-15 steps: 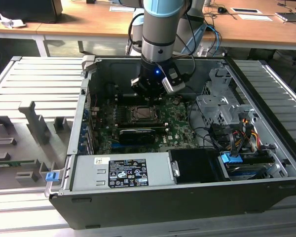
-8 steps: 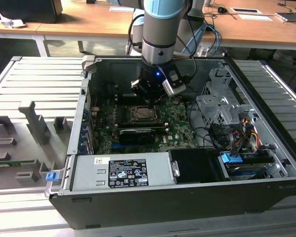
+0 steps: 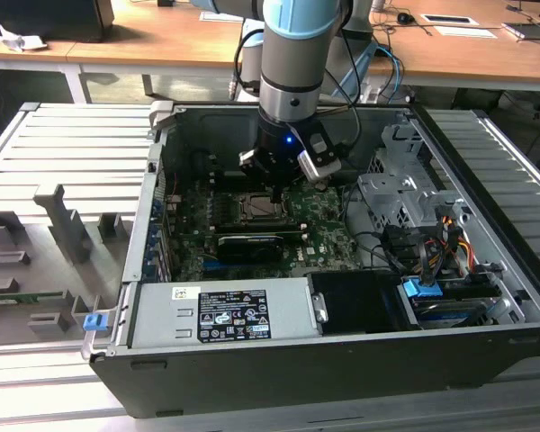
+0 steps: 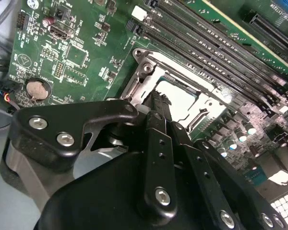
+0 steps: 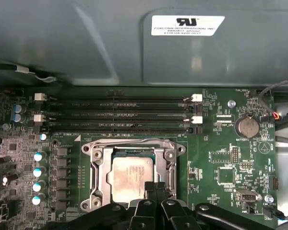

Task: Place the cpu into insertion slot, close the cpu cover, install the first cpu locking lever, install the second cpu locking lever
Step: 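Install the second cpu locking lever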

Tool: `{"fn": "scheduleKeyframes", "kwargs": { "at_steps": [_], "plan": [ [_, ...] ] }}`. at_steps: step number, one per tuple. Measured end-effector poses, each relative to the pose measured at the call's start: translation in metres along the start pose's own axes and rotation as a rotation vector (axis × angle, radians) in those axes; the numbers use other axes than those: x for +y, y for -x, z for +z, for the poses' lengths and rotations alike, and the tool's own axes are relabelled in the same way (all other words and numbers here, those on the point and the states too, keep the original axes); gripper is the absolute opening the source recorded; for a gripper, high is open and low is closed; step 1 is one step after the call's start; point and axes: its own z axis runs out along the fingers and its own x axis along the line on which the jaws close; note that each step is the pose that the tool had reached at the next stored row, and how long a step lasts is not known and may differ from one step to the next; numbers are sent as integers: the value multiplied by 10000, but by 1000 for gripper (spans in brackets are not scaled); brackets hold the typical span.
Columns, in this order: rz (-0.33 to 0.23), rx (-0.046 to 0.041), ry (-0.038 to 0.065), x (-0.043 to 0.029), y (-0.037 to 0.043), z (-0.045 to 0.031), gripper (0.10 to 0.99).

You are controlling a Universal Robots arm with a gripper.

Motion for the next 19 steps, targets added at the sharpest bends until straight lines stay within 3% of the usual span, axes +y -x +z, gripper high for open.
{"fn": "scheduleKeyframes", "kwargs": {
  "at_steps": [11,19],
  "plan": [
    [-2,-1,2,-95,0,-34,106],
    [-3,0,2,-121,1,-75,106]
  ]
}}
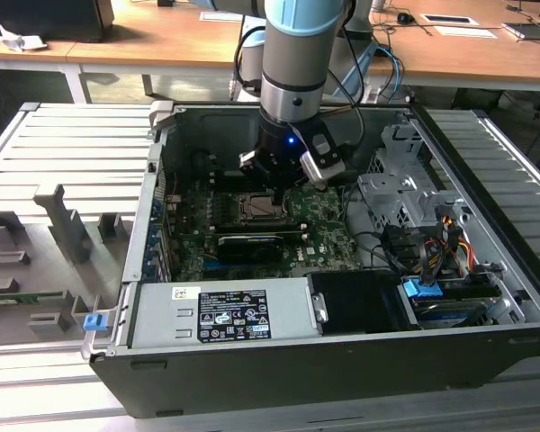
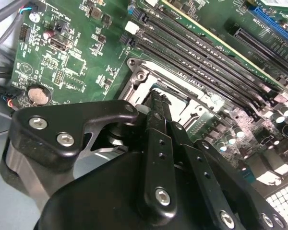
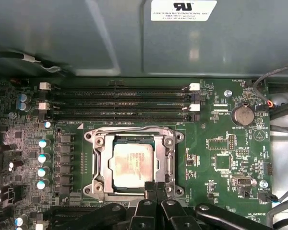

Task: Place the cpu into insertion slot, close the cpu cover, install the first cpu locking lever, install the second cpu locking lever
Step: 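Install the second cpu locking lever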

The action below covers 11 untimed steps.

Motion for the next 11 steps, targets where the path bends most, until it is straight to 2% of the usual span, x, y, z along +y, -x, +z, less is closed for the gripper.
{"fn": "scheduleKeyframes", "kwargs": {
  "at_steps": [11],
  "plan": [
    [2,-1,0,-124,-2,-9,106]
  ]
}}
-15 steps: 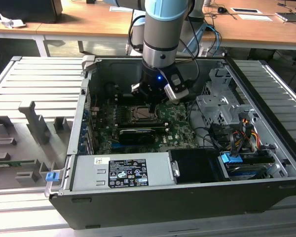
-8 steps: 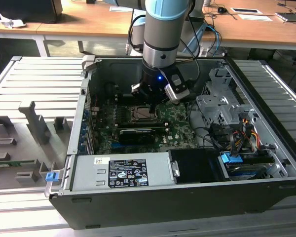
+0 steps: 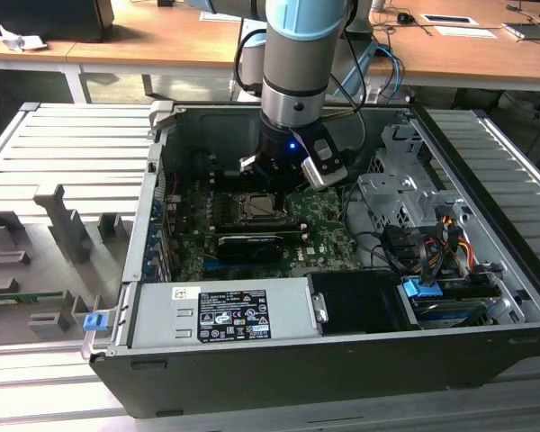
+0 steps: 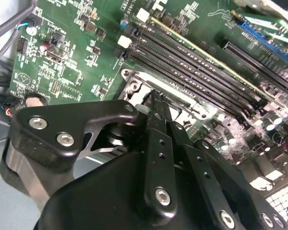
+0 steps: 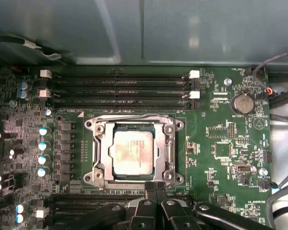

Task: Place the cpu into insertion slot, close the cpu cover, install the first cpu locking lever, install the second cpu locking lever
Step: 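Install the second cpu locking lever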

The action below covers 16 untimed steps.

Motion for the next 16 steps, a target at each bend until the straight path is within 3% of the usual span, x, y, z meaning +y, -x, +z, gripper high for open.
{"fn": "scheduleKeyframes", "kwargs": {
  "at_steps": [9,10,11,12,13,16],
  "plan": [
    [0,0,3,-67,0,-36,106],
    [6,70,155,-116,-1,-28,106],
    [4,96,775,-157,-3,-13,106],
    [-82,105,898,-234,-15,-12,106],
    [-142,108,909,-275,-39,-12,106],
    [-167,110,926,-279,-137,-8,106]
  ]
}}
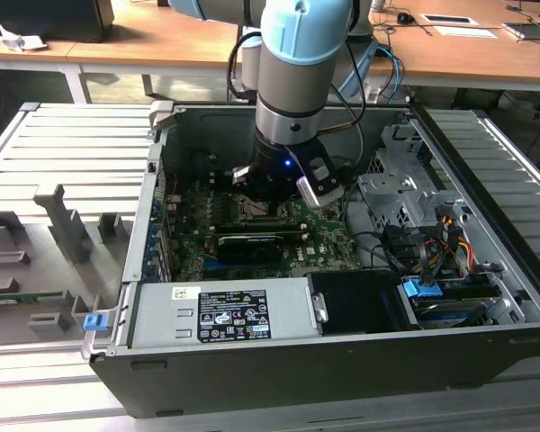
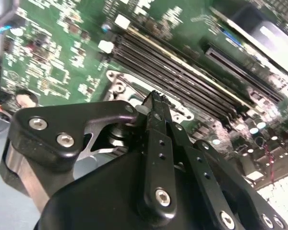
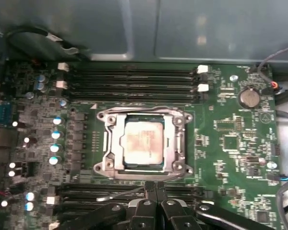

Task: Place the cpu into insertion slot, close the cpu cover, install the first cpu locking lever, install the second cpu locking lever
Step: 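Install the second cpu locking lever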

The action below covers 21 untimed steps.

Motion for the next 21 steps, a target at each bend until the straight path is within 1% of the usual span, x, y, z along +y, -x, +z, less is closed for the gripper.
{"fn": "scheduleKeyframes", "kwargs": {
  "at_steps": [5,6,8,12,21],
  "plan": [
    [-24,4,6,1,-154,17,106],
    [-30,6,11,0,-199,26,106],
    [-40,5,44,-2,-252,49,106],
    [-41,6,54,-9,-254,87,106],
    [-41,6,73,-11,-254,100,106]
  ]
}}
